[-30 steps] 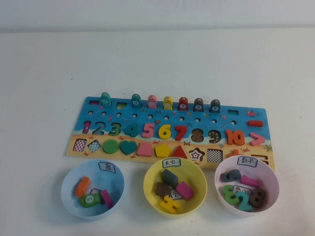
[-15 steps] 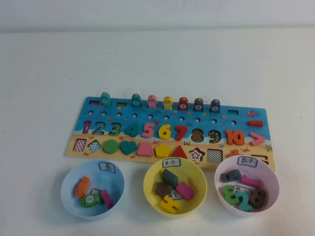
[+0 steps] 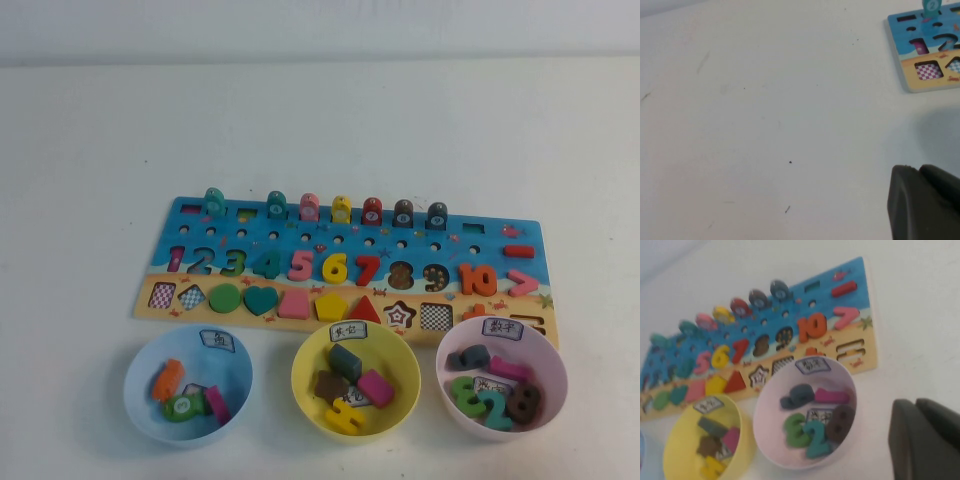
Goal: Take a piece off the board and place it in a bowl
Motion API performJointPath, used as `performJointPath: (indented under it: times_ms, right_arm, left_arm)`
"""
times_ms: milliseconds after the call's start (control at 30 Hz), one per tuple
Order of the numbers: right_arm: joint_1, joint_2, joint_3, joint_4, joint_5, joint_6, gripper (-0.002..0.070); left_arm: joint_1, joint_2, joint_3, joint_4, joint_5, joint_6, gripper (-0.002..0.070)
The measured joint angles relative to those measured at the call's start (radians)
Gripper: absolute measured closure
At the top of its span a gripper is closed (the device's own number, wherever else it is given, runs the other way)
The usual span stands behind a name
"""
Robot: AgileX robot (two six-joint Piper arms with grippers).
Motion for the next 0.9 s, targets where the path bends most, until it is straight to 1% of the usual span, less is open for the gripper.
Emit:
performJointPath:
  times_ms: [67,200,300,433,533,700,900]
  right_arm:
    - [0.0,0.13,-0.117,-0.044,0.084,-0.065,0.0694]
    - [0.0,0.423,-0.426,-0.112,0.286,-0.209,0.0694]
    - [0.0,0.615,-0.637,-0.178,0.432,-0.256,0.0694]
    - [0.0,0.862,-0.868,-0.259,0.573,-0.27,0.0694]
    - [0.038,1.034,-1.003,-0.326,0.607,-0.268,0.0694]
    - [0.187,1.293,-1.197,-0.495,0.617,-0.195,0.0694]
    - [0.327,1.531,-1.397,-0.531,0.617,-0.153,0.0694]
  left_arm:
    - [0.0,0.0,0.0,0.0,0.0,0.0,0.0678]
    - [0.0,0.0,0.0,0.0,0.0,0.0,0.0678]
    - [0.0,0.0,0.0,0.0,0.0,0.0,0.0678]
    - [0.0,0.0,0.0,0.0,0.0,0.0,0.0678]
    - [0.0,0.0,0.0,0.0,0.0,0.0,0.0678]
    - [0.0,0.0,0.0,0.0,0.0,0.0,0.0678]
    - [0.0,0.0,0.0,0.0,0.0,0.0,0.0678]
